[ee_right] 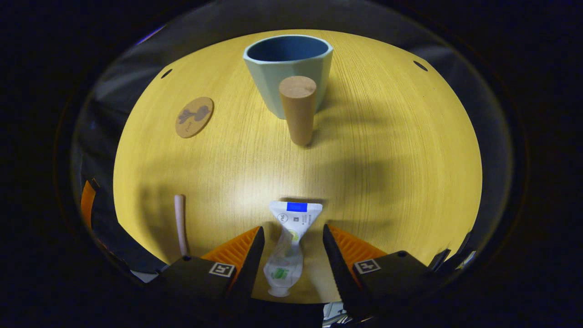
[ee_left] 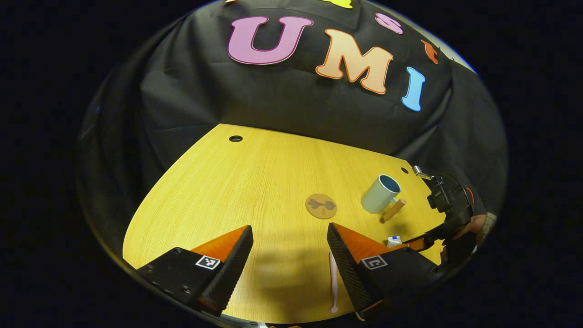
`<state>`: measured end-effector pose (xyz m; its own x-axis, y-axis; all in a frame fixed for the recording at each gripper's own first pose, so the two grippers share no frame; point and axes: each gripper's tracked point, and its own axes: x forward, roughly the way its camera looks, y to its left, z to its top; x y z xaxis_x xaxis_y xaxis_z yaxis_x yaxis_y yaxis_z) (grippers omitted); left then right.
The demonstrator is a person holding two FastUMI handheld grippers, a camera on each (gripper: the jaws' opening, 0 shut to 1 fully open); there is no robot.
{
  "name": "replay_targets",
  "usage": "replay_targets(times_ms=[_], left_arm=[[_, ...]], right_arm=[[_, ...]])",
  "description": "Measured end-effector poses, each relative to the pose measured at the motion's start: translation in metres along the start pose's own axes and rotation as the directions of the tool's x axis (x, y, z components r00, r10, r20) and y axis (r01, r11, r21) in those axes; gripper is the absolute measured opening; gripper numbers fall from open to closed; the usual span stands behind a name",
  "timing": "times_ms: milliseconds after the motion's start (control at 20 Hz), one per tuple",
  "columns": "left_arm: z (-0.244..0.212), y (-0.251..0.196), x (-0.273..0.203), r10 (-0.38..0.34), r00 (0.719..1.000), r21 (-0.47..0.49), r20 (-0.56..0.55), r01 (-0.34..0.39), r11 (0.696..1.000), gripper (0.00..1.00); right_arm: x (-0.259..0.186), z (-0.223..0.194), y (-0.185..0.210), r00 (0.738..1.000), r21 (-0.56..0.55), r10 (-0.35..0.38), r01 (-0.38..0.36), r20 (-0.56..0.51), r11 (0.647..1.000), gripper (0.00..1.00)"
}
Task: Put the toothbrush and toothpaste on the desktop into the cup, then pick up the cup and place it on the coaster on the desktop.
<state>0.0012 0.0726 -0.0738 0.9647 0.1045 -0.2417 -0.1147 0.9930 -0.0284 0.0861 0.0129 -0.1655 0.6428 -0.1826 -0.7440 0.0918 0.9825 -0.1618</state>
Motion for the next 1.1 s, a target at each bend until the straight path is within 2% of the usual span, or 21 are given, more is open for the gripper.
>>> replay_targets(times_ms=[50, 150, 250, 300, 350, 550, 600, 800, 950, 1100], left_arm=[[-0.001, 0.001, 0.001, 0.002, 1.000, -0.008, -0.004, -0.003, 1.000, 0.96], [-0.004, 0.005, 0.002, 0.006, 1.000, -0.023, -0.011, -0.007, 1.000, 0.96], [-0.005, 0.006, 0.003, 0.010, 1.000, -0.030, -0.018, -0.011, 1.000, 0.96], [-0.006, 0.006, 0.004, 0.014, 1.000, -0.029, -0.021, -0.014, 0.999, 0.96], [-0.006, 0.005, 0.005, 0.012, 1.000, -0.028, -0.023, -0.013, 1.000, 0.96], [-0.005, -0.001, 0.007, -0.009, 1.000, -0.028, -0.020, 0.008, 1.000, 0.96], [-0.006, -0.004, 0.008, -0.012, 1.000, -0.028, -0.020, 0.011, 1.000, 0.96], [-0.008, -0.009, 0.011, -0.016, 0.999, -0.024, -0.035, 0.015, 1.000, 0.96], [-0.019, -0.010, 0.014, -0.005, 0.997, -0.028, -0.083, 0.003, 1.000, 0.96], [-0.047, -0.014, 0.014, 0.006, 0.977, -0.057, -0.215, -0.019, 0.998, 0.96]], right_arm=[[0.000, 0.001, 0.000, 1.000, 0.007, 0.001, -0.001, -0.001, 1.000, 0.65], [0.002, 0.000, -0.001, 1.000, 0.014, 0.003, -0.003, -0.019, 1.000, 0.52], [0.003, 0.000, -0.001, 1.000, 0.015, 0.003, -0.002, -0.030, 1.000, 0.52], [0.004, 0.000, -0.002, 1.000, 0.015, -0.001, 0.002, -0.030, 1.000, 0.60], [0.004, 0.001, -0.002, 1.000, 0.022, -0.003, 0.003, -0.029, 1.000, 0.52], [0.007, 0.000, 0.000, 0.998, 0.045, 0.004, -0.001, -0.061, 0.999, 0.38], [0.007, -0.002, 0.001, 0.997, 0.041, 0.011, -0.008, -0.073, 0.999, 0.29], [0.005, -0.001, -0.002, 0.995, 0.040, 0.048, -0.045, -0.084, 0.998, 0.16], [0.005, 0.000, 0.001, 0.994, 0.049, 0.085, -0.082, -0.063, 0.995, 0.12], [-0.001, 0.001, 0.003, 0.992, 0.020, 0.127, -0.126, -0.016, 0.992, 0.14]])
